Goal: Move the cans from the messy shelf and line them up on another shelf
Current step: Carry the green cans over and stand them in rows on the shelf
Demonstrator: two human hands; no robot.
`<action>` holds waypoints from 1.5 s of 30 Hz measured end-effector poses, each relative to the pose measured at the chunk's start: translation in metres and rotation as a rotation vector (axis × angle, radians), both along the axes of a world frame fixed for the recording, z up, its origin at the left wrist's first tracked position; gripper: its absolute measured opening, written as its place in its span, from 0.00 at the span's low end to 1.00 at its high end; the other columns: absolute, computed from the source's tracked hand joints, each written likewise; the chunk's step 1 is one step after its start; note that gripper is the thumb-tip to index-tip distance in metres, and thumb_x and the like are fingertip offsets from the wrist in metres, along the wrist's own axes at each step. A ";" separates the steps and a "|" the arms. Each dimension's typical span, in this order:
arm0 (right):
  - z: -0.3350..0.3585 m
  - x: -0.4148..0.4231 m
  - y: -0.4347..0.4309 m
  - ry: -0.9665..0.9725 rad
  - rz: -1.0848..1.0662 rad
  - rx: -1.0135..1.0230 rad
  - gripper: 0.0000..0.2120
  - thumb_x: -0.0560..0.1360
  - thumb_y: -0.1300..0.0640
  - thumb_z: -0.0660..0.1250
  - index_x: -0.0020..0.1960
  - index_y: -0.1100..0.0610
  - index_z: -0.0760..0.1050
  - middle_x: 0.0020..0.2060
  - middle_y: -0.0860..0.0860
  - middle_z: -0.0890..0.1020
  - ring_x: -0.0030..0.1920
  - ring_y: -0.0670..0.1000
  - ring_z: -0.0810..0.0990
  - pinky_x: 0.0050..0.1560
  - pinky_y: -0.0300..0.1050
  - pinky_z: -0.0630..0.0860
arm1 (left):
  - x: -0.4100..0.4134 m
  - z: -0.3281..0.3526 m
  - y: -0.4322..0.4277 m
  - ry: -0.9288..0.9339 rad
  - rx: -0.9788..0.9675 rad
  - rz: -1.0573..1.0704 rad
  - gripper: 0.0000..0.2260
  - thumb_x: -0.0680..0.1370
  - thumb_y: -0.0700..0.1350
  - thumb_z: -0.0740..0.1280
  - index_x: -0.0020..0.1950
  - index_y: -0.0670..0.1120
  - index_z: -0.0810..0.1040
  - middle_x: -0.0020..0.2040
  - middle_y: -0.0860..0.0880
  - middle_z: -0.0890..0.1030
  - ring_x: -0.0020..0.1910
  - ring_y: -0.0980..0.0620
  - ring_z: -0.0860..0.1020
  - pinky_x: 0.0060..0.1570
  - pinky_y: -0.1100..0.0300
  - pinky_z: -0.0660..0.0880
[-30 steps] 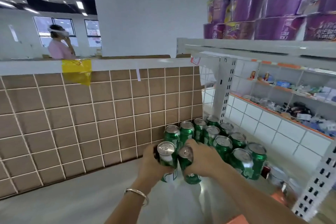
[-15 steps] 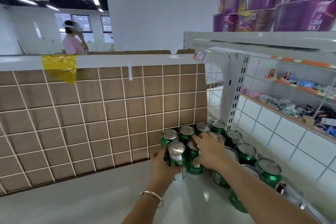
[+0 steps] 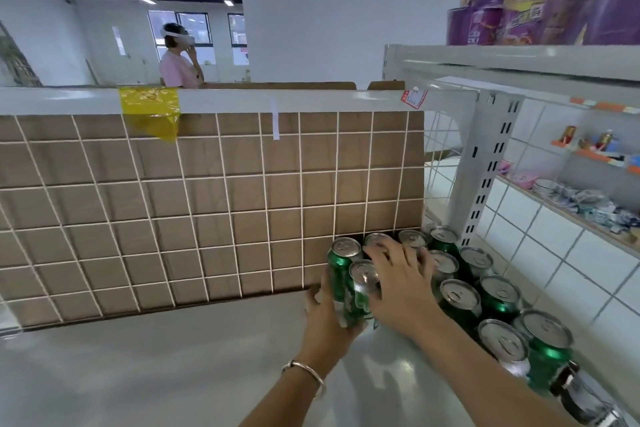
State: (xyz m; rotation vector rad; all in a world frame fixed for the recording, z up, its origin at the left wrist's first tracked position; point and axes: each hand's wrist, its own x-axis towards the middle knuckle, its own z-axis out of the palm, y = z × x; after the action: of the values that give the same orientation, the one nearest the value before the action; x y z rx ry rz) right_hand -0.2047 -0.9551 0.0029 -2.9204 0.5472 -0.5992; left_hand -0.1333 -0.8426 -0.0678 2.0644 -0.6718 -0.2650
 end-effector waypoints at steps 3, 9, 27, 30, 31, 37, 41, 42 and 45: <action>-0.011 0.012 0.028 -0.067 0.165 0.013 0.27 0.68 0.54 0.60 0.67 0.47 0.68 0.65 0.46 0.68 0.69 0.51 0.62 0.70 0.52 0.39 | 0.007 -0.006 0.025 0.059 0.057 0.058 0.45 0.71 0.50 0.73 0.77 0.47 0.46 0.68 0.44 0.60 0.68 0.45 0.66 0.66 0.59 0.65; -0.037 0.056 0.123 0.073 0.407 -0.014 0.22 0.72 0.54 0.53 0.64 0.49 0.72 0.61 0.47 0.74 0.65 0.53 0.69 0.65 0.52 0.48 | 0.023 -0.004 0.128 0.027 0.097 0.196 0.27 0.74 0.45 0.69 0.71 0.49 0.64 0.58 0.49 0.70 0.60 0.52 0.72 0.56 0.69 0.66; -0.050 0.071 0.522 0.069 1.041 0.102 0.16 0.52 0.54 0.65 0.39 0.43 0.78 0.37 0.39 0.78 0.43 0.44 0.81 0.50 0.43 0.57 | -0.050 0.027 0.530 -0.001 0.033 0.891 0.14 0.67 0.41 0.65 0.51 0.43 0.82 0.40 0.55 0.76 0.44 0.57 0.73 0.44 0.72 0.67; -0.041 0.065 0.583 0.119 1.084 0.164 0.27 0.61 0.46 0.49 0.53 0.45 0.78 0.53 0.41 0.78 0.59 0.47 0.73 0.58 0.43 0.51 | -0.066 0.029 0.594 0.019 0.041 0.974 0.13 0.71 0.34 0.65 0.55 0.41 0.80 0.44 0.51 0.78 0.48 0.54 0.76 0.41 0.79 0.66; -0.039 0.064 0.601 0.149 1.081 0.178 0.30 0.61 0.44 0.47 0.57 0.45 0.77 0.56 0.41 0.76 0.62 0.46 0.70 0.60 0.43 0.50 | -0.069 0.029 0.615 0.012 0.048 0.989 0.13 0.72 0.33 0.64 0.55 0.40 0.79 0.45 0.50 0.78 0.48 0.53 0.77 0.40 0.79 0.66; -0.033 0.067 0.691 0.188 0.990 0.227 0.19 0.73 0.58 0.62 0.61 0.45 0.72 0.61 0.42 0.72 0.65 0.47 0.66 0.62 0.44 0.51 | -0.079 0.032 0.709 0.015 0.098 1.037 0.14 0.74 0.39 0.64 0.59 0.44 0.77 0.46 0.54 0.74 0.47 0.57 0.72 0.42 0.72 0.68; -0.030 0.068 0.744 0.187 1.010 0.265 0.19 0.72 0.58 0.62 0.61 0.44 0.72 0.60 0.44 0.71 0.64 0.48 0.65 0.62 0.44 0.51 | -0.074 0.034 0.750 0.056 0.099 1.044 0.15 0.74 0.38 0.64 0.59 0.45 0.77 0.46 0.53 0.74 0.45 0.55 0.72 0.41 0.68 0.68; -0.029 0.070 0.757 0.183 1.017 0.281 0.18 0.73 0.58 0.62 0.62 0.45 0.72 0.60 0.45 0.71 0.64 0.49 0.66 0.63 0.45 0.52 | -0.070 0.036 0.758 0.071 0.084 1.040 0.14 0.74 0.38 0.63 0.59 0.44 0.77 0.47 0.51 0.76 0.44 0.54 0.73 0.42 0.65 0.69; -0.024 0.081 0.789 0.187 1.033 0.275 0.19 0.74 0.58 0.63 0.64 0.46 0.72 0.61 0.46 0.70 0.66 0.50 0.65 0.65 0.48 0.53 | -0.054 0.038 0.781 0.082 0.069 1.026 0.12 0.75 0.35 0.63 0.56 0.41 0.78 0.52 0.45 0.80 0.52 0.49 0.78 0.49 0.59 0.73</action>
State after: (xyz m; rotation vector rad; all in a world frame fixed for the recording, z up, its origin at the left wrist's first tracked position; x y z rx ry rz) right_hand -0.1241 -0.1659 -0.0210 -2.5064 -0.7822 -0.0893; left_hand -0.1869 -0.0620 -0.0294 2.1760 0.4862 0.2235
